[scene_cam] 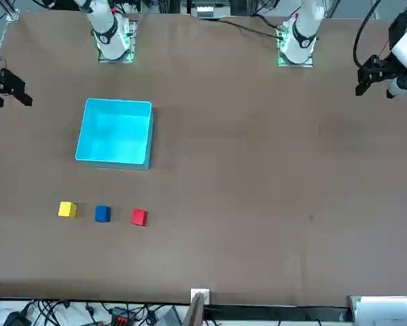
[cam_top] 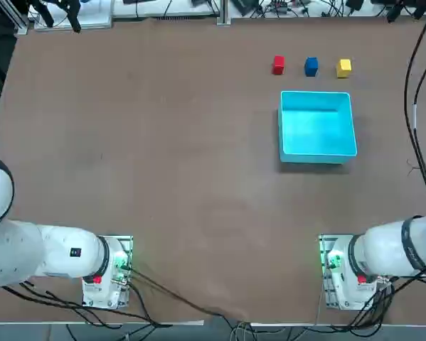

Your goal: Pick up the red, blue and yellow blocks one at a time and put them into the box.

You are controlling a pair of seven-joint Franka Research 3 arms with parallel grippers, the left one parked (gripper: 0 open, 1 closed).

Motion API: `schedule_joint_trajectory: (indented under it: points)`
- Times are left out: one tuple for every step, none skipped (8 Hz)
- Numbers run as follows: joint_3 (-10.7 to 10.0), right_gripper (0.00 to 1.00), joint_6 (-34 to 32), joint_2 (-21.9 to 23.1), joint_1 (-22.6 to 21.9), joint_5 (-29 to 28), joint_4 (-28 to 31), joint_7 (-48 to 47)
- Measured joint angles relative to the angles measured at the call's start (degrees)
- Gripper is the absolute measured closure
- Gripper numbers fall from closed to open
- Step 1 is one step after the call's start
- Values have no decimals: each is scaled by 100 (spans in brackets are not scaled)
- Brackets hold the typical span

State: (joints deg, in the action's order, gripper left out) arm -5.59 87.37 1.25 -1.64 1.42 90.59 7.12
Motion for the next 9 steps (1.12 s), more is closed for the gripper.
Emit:
schedule_joint_trajectory:
  points:
    - [5,0,0,-1,0,0,-11,0]
    - [25,0,0,0,-4,-13,-41,9]
    - [79,0,0,-18,-46,-28,-55,9]
    - [121,0,14,-105,-174,-41,-57,-38]
    - [148,0,147,-284,-403,-50,-64,-220]
    - [167,0,430,-557,-697,-52,-89,-500]
    - [183,0,807,-909,-1002,-52,-131,-759]
    - [187,0,1206,-1287,-1281,-52,-163,-1021]
    - [189,0,1569,-1648,-1467,-52,-191,-1212]
